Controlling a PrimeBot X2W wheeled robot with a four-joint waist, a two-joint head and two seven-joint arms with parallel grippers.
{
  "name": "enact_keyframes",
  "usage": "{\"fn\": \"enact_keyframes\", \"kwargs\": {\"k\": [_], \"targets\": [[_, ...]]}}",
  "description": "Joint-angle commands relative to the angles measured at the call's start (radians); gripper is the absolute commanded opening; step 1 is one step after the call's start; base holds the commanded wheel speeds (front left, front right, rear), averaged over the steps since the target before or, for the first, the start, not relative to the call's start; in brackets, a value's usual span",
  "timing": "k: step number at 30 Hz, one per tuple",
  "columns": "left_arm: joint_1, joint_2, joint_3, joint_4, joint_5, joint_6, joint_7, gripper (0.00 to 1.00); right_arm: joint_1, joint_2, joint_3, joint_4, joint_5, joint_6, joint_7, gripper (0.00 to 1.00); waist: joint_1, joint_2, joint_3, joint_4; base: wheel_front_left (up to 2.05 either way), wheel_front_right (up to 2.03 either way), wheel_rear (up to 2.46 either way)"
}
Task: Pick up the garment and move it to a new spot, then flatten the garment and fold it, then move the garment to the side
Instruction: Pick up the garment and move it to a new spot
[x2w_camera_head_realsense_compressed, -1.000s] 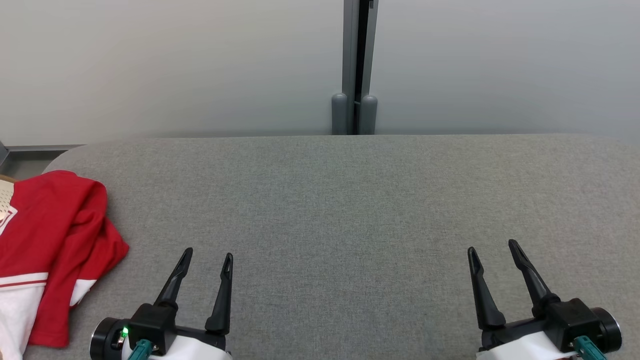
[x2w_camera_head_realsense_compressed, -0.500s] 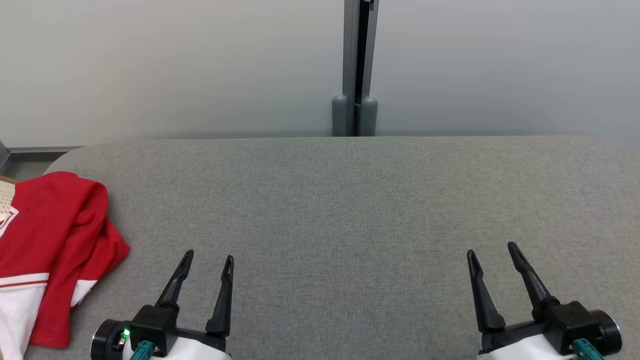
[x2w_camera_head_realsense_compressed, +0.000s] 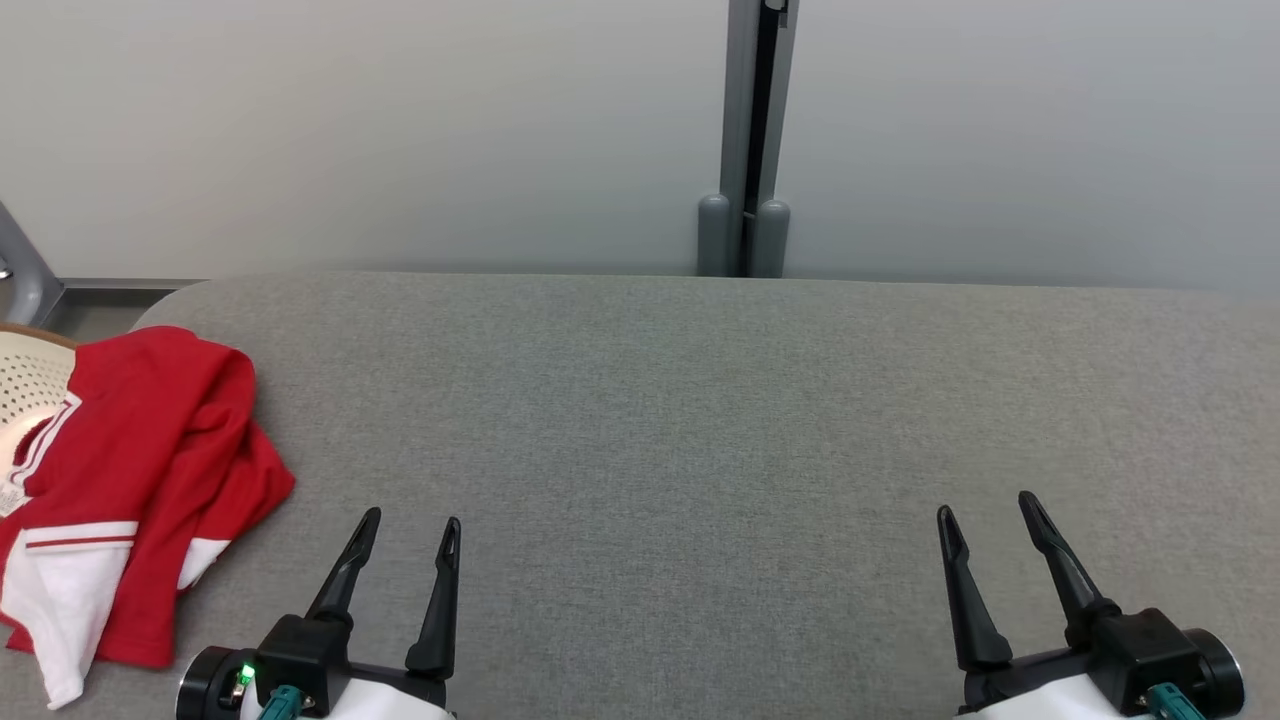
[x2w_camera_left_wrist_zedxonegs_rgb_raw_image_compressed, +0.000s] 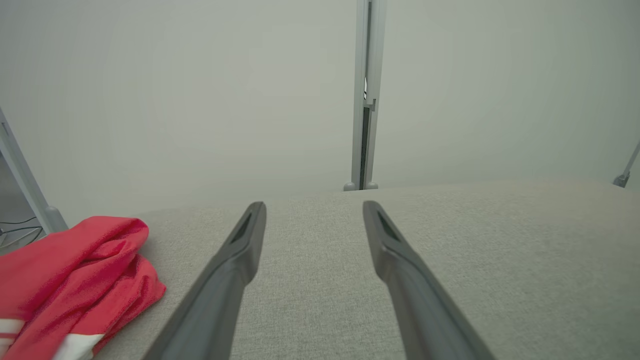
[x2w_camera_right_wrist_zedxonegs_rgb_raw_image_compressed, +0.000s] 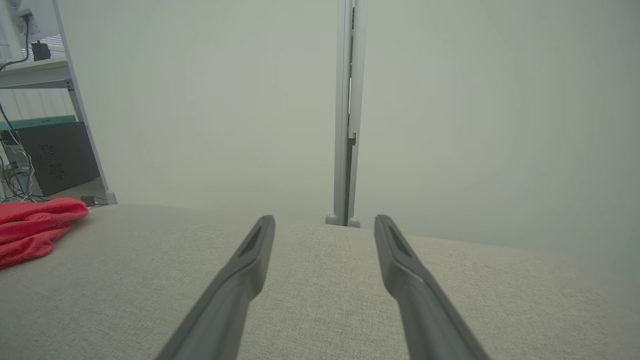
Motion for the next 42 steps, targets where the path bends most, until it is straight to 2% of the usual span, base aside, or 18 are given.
{"fn": "enact_keyframes", "kwargs": {"k": [1, 6, 10, 20, 32, 35, 38, 42], "targets": [[0.001, 0.005, 0.006, 0.000, 0.004, 0.004, -0.002, 1.00, 0.009, -0.003, 0.005, -0.002, 0.002, 0.000, -0.006, 1.00, 0.0000, -0.0001, -0.003, 0.025, 0.00, 0.00, 0.00], [-0.001, 0.005, 0.010, -0.001, 0.012, 0.010, -0.002, 1.00, 0.017, -0.003, 0.011, -0.003, 0.005, 0.000, -0.006, 1.00, 0.0000, -0.0001, -0.005, 0.086, 0.00, 0.00, 0.00], [0.004, 0.005, 0.010, 0.002, 0.025, 0.037, -0.002, 1.00, 0.023, -0.003, 0.014, -0.003, 0.009, 0.000, -0.006, 1.00, 0.0000, -0.0001, -0.013, 0.160, 0.00, 0.00, 0.00], [0.023, 0.005, 0.036, -0.013, 0.025, 0.047, -0.002, 1.00, 0.029, -0.003, 0.034, 0.000, 0.024, 0.000, -0.006, 1.00, 0.0000, -0.0001, -0.017, 0.355, 0.00, 0.00, 0.00], [0.036, 0.004, 0.127, -0.102, -0.021, 0.104, -0.002, 1.00, -0.099, -0.003, 0.140, 0.053, 0.008, 0.000, -0.004, 1.00, 0.0000, -0.0001, 0.056, 0.411, 0.00, 0.00, 0.00], [0.035, 0.004, 0.142, -0.116, -0.023, 0.104, -0.002, 1.00, -0.115, -0.003, 0.147, 0.059, 0.011, 0.000, -0.004, 1.00, 0.0000, -0.0001, 0.063, 0.415, 0.00, 0.00, 0.00], [0.003, 0.005, 0.160, -0.119, -0.012, 0.094, -0.002, 1.00, -0.115, -0.003, 0.146, 0.059, 0.010, 0.000, -0.004, 1.00, 0.0000, -0.0001, 0.067, 0.417, 0.00, 0.00, 0.00], [-0.082, 0.025, 0.181, -0.100, 0.019, 0.042, -0.002, 1.00, -0.086, -0.003, 0.118, 0.058, -0.009, 0.000, -0.004, 1.00, 0.0000, -0.0001, 0.082, 0.419, 0.00, 0.00, 0.00]]}}
